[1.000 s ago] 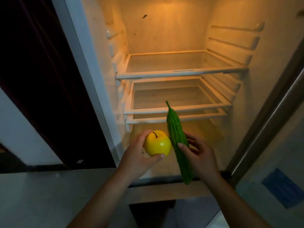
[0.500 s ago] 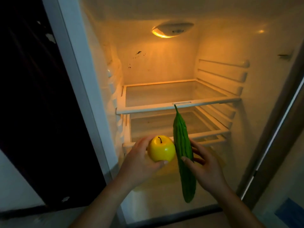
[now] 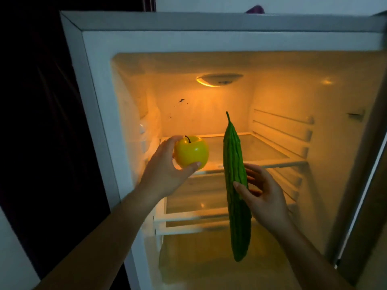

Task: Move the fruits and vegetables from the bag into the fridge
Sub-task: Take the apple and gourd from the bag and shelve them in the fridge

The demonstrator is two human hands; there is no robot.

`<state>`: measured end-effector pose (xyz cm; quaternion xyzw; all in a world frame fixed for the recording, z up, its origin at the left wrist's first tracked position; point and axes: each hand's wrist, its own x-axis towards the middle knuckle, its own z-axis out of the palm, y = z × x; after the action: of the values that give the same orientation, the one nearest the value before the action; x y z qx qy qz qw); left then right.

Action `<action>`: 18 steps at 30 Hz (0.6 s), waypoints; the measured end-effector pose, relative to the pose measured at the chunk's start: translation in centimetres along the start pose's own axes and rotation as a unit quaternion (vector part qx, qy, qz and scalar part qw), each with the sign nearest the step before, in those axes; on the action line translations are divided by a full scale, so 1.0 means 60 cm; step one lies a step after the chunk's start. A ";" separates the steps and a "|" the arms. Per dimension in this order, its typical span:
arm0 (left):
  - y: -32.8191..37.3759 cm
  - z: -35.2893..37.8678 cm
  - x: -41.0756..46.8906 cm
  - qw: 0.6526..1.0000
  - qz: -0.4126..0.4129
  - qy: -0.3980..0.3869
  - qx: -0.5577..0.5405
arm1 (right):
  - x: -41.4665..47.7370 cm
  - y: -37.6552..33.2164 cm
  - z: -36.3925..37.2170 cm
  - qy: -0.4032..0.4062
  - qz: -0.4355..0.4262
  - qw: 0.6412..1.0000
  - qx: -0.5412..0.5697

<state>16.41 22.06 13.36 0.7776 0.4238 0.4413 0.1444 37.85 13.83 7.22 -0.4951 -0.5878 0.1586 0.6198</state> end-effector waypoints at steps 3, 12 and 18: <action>0.004 0.007 0.038 0.997 -0.042 0.037 0.050 | 0.012 0.004 -0.005 0.000 0.002 1.000 -0.014; -0.009 0.052 0.073 0.989 -0.093 -0.014 0.116 | 0.012 0.021 -0.017 -0.021 0.014 1.000 -0.017; -0.016 0.047 0.076 0.988 -0.086 -0.003 0.131 | 0.012 0.024 -0.028 -0.018 0.012 1.000 -0.006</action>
<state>19.35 26.62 13.73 0.7518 0.5430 0.3655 0.0799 40.10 14.35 6.81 -0.5032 -0.5938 0.1718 0.6039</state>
